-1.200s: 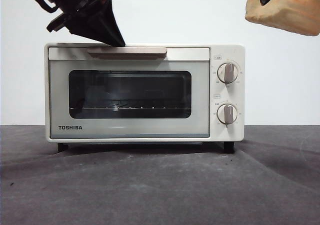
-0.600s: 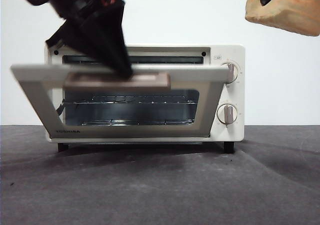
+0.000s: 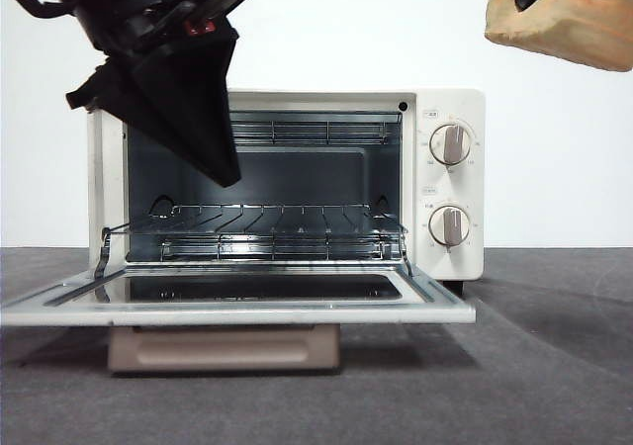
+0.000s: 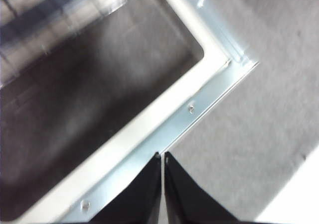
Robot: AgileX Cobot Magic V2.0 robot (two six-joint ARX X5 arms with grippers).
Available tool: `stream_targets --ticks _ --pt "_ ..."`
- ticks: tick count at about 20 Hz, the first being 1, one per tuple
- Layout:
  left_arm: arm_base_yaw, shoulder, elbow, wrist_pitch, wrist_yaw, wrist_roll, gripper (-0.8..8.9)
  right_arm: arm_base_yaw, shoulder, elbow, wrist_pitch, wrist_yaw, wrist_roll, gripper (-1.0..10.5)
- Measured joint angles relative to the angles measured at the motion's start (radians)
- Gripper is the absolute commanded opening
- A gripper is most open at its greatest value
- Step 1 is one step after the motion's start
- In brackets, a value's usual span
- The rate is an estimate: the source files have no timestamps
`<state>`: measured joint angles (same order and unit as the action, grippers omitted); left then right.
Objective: The left arm flap open the oven, the right arm pick bread and place it into oven, the left arm flap close the oven
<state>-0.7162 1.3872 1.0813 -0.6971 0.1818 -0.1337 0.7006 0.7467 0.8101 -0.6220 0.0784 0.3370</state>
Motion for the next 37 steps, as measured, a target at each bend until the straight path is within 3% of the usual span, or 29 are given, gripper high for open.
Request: stream_targets --ticks 9,16,22,27,37 --pt "0.088 -0.221 -0.034 0.015 -0.053 -0.011 0.16 0.001 0.088 0.000 0.025 -0.061 0.001 2.1" --pt "0.198 -0.582 -0.298 -0.030 -0.053 -0.031 0.15 0.035 0.283 0.001 0.247 -0.156 0.041 2.1" --pt "0.208 -0.807 -0.321 -0.190 -0.053 -0.037 0.16 0.074 0.534 0.068 0.420 -0.164 0.107 2.1" --pt "0.208 -0.872 -0.321 -0.235 -0.053 -0.037 0.16 0.085 0.756 0.247 0.449 -0.137 0.117 2.1" --pt "0.208 -0.874 -0.321 -0.242 -0.053 -0.037 0.16 0.085 0.993 0.392 0.558 0.078 0.119 2.1"
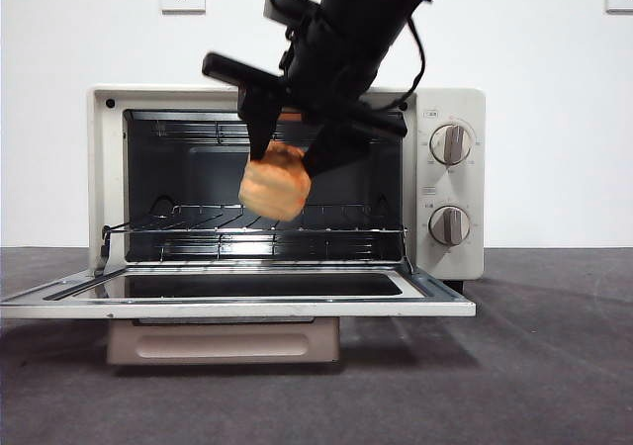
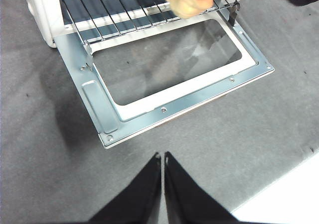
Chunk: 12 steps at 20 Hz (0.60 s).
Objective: The left arm flap open the oven, the right arm pick bread and place it into oven, the left arm flap close the oven
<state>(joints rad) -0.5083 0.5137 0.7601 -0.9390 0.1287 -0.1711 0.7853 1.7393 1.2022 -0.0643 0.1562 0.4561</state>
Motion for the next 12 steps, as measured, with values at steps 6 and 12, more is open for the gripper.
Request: stream_targets --ticks 6,12 --pt "0.000 0.000 0.000 -0.004 0.000 0.000 0.16 0.000 0.043 0.000 0.028 0.054 0.006 3.2" --pt "0.000 0.000 0.000 -0.016 0.000 0.001 0.16 0.000 0.043 0.000 0.028 0.055 0.006 4.2"
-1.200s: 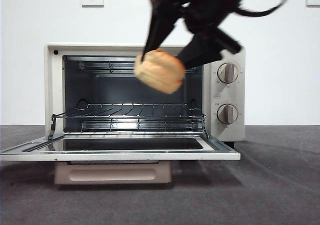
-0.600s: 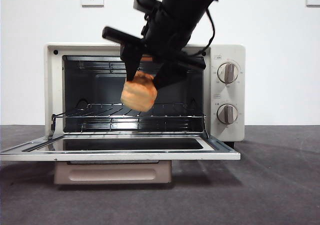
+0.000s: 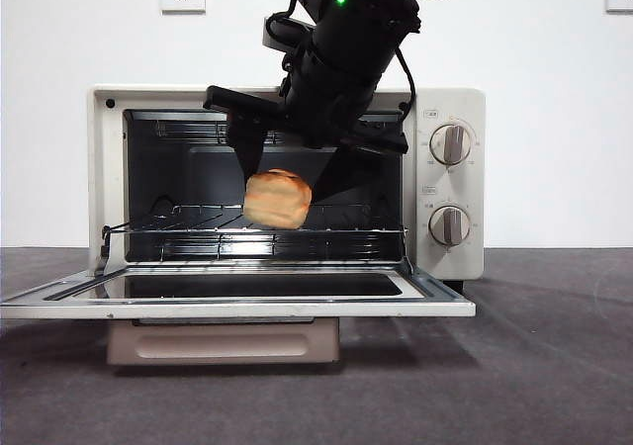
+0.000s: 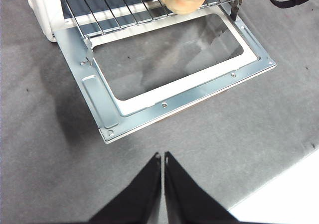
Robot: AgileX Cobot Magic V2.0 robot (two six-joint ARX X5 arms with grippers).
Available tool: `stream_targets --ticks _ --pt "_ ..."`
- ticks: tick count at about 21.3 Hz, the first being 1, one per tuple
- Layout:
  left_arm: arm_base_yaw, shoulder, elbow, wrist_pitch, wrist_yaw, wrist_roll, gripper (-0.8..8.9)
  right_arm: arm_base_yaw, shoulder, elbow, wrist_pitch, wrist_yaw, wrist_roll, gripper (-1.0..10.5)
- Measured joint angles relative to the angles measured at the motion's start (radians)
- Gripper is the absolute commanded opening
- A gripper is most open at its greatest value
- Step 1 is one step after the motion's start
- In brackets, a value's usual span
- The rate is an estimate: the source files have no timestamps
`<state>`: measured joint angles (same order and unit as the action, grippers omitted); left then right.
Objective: The left arm flap open the oven, the right arm pick bread and place it into oven, the left arm flap close the oven
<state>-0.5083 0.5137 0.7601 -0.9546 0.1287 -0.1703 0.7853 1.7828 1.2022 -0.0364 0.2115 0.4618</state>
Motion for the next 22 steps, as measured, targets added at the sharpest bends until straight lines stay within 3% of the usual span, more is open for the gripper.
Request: stream_targets --ticks 9,13,18,22 --pt "0.000 0.000 0.000 0.000 0.000 0.000 0.16 0.013 -0.087 0.000 -0.074 -0.006 -0.001 4.4" --pt "0.000 0.000 0.000 0.000 0.000 0.000 0.16 0.022 -0.190 0.000 -0.173 -0.072 -0.028 4.4" --pt "0.000 0.000 0.000 0.010 0.000 0.000 0.16 0.026 -0.316 0.000 -0.320 -0.170 -0.113 4.4" --pt "0.000 0.000 0.000 0.047 0.000 0.000 0.16 0.026 -0.409 0.000 -0.433 -0.182 -0.199 4.4"
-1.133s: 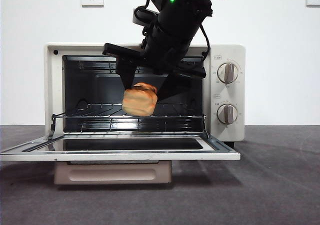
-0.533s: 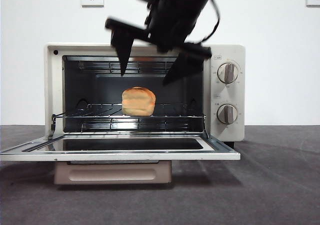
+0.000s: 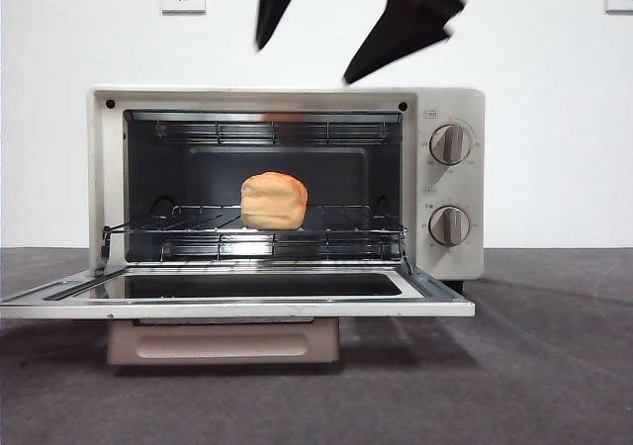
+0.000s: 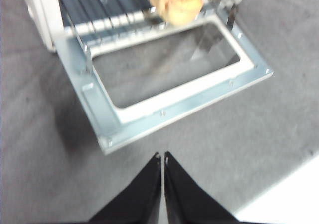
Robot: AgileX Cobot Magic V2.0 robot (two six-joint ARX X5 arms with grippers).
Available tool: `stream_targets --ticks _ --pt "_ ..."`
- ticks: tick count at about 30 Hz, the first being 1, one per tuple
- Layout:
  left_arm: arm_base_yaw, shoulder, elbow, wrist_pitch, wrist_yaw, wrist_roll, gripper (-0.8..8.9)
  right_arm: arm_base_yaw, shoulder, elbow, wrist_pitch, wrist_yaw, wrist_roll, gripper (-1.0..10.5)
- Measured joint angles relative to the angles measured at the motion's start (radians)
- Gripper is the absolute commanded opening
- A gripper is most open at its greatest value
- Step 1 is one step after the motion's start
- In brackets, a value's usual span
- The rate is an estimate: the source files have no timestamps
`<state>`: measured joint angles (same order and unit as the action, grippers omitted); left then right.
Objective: The left arm flap open the oven, the right arm pick bread and place it into oven, the left arm flap close the oven
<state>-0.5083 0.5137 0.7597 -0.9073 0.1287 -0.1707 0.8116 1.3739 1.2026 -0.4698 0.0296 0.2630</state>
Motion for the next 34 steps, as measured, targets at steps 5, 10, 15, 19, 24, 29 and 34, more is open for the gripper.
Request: stream_targets --ticks 5,10,15,19,24,29,34 --pt "0.000 0.000 0.000 0.032 0.000 0.000 0.16 -0.001 -0.095 -0.003 -0.103 -0.012 -0.081 4.4" --pt "0.000 0.000 0.000 0.035 0.000 0.000 0.16 -0.006 -0.237 -0.074 -0.098 -0.090 -0.111 4.4" --pt "0.000 0.000 0.000 0.035 0.000 -0.002 0.16 -0.021 -0.394 -0.248 -0.050 -0.190 -0.123 4.4" --pt "0.000 0.000 0.000 0.035 0.000 -0.005 0.16 -0.025 -0.503 -0.364 -0.035 -0.243 -0.126 4.4" --pt "0.000 0.000 0.000 0.036 0.000 -0.012 0.16 -0.025 -0.581 -0.402 -0.031 -0.260 -0.128 4.4" --pt "0.000 0.000 0.000 0.036 0.000 -0.016 0.16 -0.025 -0.607 -0.402 -0.011 -0.260 -0.128 4.4" --pt "0.000 0.000 -0.004 0.064 0.000 -0.037 0.15 -0.025 -0.606 -0.402 -0.018 -0.263 -0.128 4.4"
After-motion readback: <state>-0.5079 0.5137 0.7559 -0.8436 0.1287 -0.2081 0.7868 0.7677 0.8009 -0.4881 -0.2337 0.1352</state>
